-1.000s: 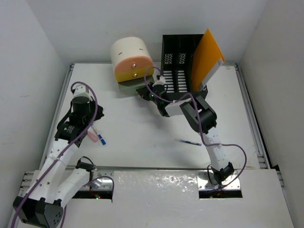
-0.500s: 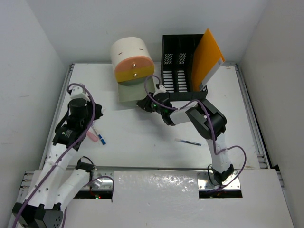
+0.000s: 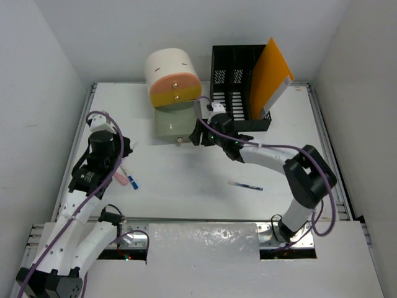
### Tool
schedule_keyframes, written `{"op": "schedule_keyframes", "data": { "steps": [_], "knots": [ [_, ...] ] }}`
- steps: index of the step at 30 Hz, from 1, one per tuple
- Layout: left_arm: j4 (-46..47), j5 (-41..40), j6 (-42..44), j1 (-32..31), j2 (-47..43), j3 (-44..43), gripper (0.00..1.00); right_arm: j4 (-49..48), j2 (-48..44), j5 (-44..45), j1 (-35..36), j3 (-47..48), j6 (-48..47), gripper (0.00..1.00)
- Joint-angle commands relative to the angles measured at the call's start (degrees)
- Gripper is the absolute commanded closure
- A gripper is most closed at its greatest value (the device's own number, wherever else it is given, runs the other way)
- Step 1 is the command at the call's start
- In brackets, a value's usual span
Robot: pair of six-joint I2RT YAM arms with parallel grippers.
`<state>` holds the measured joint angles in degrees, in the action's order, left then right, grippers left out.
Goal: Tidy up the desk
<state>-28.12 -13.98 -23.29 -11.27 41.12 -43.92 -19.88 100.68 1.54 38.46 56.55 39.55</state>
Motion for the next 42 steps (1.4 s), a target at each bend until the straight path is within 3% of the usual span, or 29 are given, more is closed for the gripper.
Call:
{"op": "schedule_keyframes", "data": {
  "steps": [1,6,14,22,26,42],
  "knots": [
    [1.49,-2.02,1.75,-0.33,-0.87,-0.55,1.0,23.18,-6.19,7.31,0.13,2.85,-10.01,0.4],
    [1.92,-1.67,2.55,-0.33,-1.22,-0.46,1.0,46.81,-8.22,7.95,-0.92,7.6,-17.38,0.37],
    [2.28,0.97,3.51,-0.42,-1.48,-0.02,1.0,58.8,-10.42,-1.01,-2.68,2.96,-27.41,0.35],
    [1.58,1.93,3.86,-0.42,-2.28,-0.2,1.0,62.59,-8.93,-10.15,-3.3,-0.83,-36.11,0.35],
    [1.14,1.85,3.78,-0.33,-2.71,-0.38,1.0,60.32,-8.05,-11.74,-3.39,-2.32,-35.68,0.35],
    [1.4,0.8,3.95,-0.33,-3.95,0.33,1.0,54.07,-1.55,-2.69,-3.3,-3.2,-35.51,0.39]
  ]
}}
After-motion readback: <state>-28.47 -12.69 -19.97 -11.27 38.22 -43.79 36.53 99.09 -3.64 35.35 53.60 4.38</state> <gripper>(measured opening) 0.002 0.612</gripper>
